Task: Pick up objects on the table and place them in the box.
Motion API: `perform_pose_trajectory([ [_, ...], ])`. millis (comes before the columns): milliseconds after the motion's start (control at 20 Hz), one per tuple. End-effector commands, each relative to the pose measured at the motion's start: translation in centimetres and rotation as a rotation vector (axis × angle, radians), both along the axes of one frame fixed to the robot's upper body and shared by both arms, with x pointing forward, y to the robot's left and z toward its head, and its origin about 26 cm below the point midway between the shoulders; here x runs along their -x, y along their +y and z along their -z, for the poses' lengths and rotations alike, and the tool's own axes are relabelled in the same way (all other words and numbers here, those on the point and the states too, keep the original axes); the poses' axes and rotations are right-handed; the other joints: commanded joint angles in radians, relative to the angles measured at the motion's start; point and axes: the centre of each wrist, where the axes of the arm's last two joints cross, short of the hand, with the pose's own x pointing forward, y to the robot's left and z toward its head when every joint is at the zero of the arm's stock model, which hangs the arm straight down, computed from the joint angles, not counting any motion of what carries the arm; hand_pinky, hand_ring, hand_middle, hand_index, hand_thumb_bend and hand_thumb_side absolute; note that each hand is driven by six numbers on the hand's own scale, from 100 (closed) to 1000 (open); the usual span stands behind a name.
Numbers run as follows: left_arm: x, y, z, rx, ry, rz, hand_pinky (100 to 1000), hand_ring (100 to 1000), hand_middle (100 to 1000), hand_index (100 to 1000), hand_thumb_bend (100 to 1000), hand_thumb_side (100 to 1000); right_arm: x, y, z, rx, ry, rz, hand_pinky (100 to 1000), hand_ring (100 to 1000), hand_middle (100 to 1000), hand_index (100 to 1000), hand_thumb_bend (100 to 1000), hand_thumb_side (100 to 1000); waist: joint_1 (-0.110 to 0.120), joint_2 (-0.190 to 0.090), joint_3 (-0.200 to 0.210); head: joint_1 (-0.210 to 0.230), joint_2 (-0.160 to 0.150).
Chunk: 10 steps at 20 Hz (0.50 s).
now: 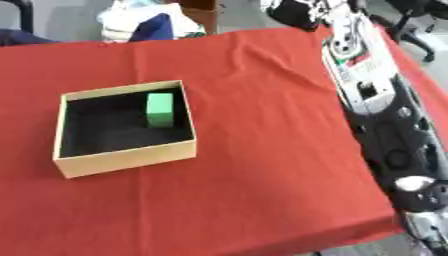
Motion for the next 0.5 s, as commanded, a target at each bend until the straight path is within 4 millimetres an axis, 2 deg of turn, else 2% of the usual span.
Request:
perform_pose_trajectory([
  [50, 0.0, 0.2, -0.7, -0.003, -0.025, -0.014, 635, 839, 634, 695, 100, 112, 1.4, -0.9, -1.1, -0.134, -0.157, 0.006, 657, 721, 886, 963, 100, 301, 0.004, -0.009, 0.000, 0.009, -0.011],
  [100, 0.1, 0.3, -0.6, -0.001, -0.024, -0.015, 635, 839, 634, 695, 100, 112, 1.7, -1.2, -0.8, -0.171, -0.184, 0.017, 657, 721, 883, 963, 100, 221, 0.005, -0.008, 0.000, 0.012, -0.010],
  [300, 0.0, 0.3, -0.7, 0.003, -0.028, -0.017, 635, 840, 635, 696, 100, 110, 2.8, -1.7, 0.6, -0.250, -0.242, 0.047, 655, 718, 879, 958, 100, 288, 0.010, -0.002, -0.007, 0.019, -0.017],
  [500, 0.0, 0.2, -0.6, 0.008, -0.023, -0.011, 635, 841, 636, 696, 100, 110, 3.9, -1.7, 1.7, -0.301, -0.278, 0.079, 656, 718, 878, 956, 100, 312, 0.012, 0.002, -0.024, 0.022, -0.012],
])
